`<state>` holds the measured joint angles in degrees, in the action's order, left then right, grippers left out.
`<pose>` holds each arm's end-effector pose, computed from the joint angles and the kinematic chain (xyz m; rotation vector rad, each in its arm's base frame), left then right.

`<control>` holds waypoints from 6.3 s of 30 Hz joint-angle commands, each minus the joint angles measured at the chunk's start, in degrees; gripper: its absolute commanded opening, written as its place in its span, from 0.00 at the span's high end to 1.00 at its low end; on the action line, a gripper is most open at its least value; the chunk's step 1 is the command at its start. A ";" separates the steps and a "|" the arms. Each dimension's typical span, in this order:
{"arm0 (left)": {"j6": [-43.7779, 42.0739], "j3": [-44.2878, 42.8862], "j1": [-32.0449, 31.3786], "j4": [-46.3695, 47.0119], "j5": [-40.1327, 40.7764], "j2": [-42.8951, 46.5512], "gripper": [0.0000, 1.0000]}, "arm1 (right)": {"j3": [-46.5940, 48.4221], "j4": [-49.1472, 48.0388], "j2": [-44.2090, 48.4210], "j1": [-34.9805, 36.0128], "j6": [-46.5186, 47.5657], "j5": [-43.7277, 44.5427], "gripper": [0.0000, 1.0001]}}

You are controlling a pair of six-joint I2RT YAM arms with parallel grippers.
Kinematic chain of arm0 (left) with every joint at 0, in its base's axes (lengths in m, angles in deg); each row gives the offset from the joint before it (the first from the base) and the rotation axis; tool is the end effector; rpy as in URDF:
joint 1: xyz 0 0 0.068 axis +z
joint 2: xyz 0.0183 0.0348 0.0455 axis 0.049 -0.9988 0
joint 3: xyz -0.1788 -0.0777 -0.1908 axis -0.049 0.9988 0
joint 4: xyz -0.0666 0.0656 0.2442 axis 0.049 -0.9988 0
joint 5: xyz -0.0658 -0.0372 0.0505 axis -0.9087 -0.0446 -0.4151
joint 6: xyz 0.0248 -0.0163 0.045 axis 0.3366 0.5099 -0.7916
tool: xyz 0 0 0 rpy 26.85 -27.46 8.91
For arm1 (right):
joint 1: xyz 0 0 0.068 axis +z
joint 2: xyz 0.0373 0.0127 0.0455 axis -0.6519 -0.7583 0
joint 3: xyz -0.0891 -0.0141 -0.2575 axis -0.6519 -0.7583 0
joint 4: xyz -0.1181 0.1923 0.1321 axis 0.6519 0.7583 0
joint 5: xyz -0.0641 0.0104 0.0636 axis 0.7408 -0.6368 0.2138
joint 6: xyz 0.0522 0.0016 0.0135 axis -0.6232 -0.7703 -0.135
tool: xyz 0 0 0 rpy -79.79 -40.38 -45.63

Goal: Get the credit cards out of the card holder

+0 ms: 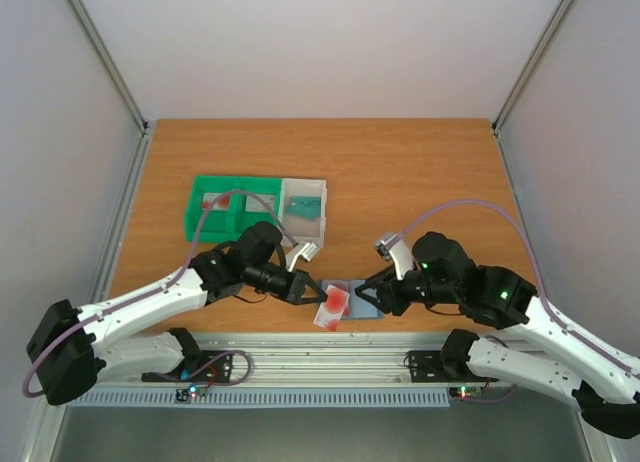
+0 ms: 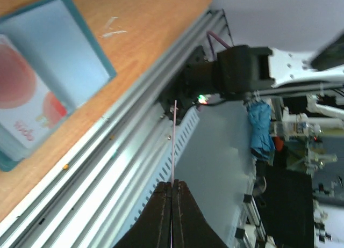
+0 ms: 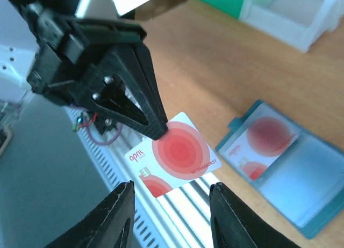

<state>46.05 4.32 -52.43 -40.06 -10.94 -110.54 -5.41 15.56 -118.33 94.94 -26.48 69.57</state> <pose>0.1316 -0.1906 0.2405 0.6582 2.5333 -1.5148 0.0738 0.1158 0.3270 -1.1921 1.9686 0.7316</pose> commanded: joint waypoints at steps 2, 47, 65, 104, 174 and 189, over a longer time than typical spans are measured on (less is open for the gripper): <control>-4.21 -1.57 -1.39 -1.56 -6.70 2.49 0.99 | 0.27 -0.30 -5.22 -0.34 1.38 -12.91 0.55; 14.46 -5.19 1.02 -12.46 32.68 24.68 0.05 | -2.98 -27.69 -6.98 -0.47 -20.25 7.17 0.99; 23.34 4.70 0.95 17.91 27.16 22.98 0.32 | -9.43 -47.01 -3.95 -0.47 -32.79 18.06 0.99; -1.54 -9.45 26.12 -11.21 17.70 14.33 1.00 | -15.52 -21.92 8.00 -0.47 -21.28 16.02 0.02; -15.57 -37.91 59.69 -18.54 18.65 -35.53 0.45 | -11.30 -10.08 4.12 -0.47 -20.71 22.37 0.02; -9.99 -29.81 59.55 -21.37 9.28 -23.00 0.01 | -5.57 -0.76 -10.04 -0.47 -21.25 18.35 0.02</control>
<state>35.56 -28.55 7.13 -60.26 3.00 -136.18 -12.31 13.44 -124.61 94.35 -48.67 91.45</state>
